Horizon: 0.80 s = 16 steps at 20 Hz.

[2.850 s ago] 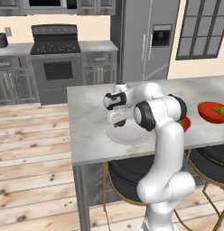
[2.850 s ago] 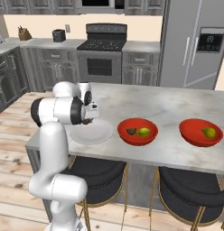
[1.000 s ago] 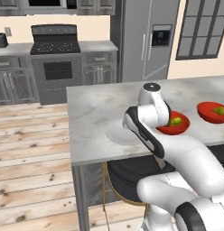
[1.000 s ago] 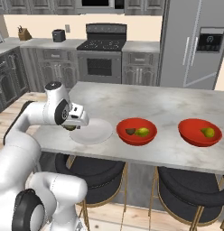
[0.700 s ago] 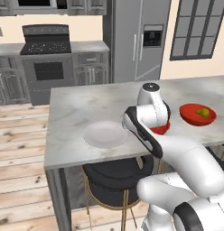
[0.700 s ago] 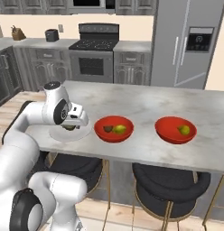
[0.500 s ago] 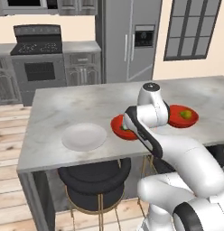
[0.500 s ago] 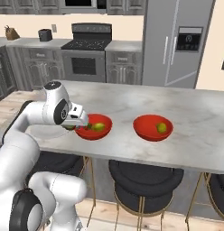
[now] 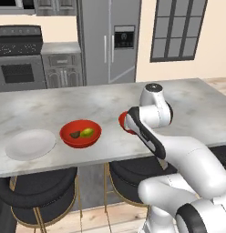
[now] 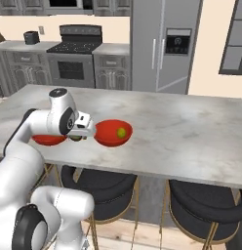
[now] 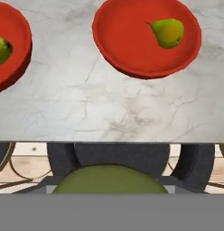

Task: Take the fruits from the plate on the dining counter and place two fruits in each bowl.

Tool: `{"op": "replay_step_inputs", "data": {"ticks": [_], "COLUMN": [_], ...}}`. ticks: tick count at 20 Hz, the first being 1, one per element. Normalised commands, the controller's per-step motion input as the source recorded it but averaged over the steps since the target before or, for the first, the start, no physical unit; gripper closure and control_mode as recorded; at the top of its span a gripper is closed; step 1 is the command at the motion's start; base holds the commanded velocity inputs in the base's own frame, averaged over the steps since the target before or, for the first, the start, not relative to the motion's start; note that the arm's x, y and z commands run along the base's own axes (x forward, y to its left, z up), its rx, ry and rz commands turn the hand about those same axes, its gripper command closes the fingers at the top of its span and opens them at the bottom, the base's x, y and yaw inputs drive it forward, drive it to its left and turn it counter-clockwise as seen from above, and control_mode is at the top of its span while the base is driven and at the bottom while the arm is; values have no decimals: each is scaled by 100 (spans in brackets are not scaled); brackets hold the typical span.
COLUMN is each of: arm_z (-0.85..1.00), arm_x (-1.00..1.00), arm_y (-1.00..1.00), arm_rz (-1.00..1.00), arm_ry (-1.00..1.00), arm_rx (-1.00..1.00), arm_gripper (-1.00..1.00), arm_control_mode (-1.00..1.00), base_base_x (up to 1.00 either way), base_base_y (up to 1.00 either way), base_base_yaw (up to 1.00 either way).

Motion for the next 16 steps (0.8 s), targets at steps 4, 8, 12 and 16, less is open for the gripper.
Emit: {"op": "replay_step_inputs", "data": {"ticks": [4,8,12,16], "arm_z": [0,0,0,0], "arm_x": [0,0,58,78], "arm_y": [0,0,0,0], "arm_rz": [0,0,0,2], "arm_ry": [0,0,0,4], "arm_rx": [0,0,1,2], "arm_gripper": [100,100,100,100], "arm_control_mode": [100,100,-100,-100], "base_base_x": [13,49,0,0], "base_base_y": [-36,0,0,0], "base_base_yaw": [0,0,0,0]}}
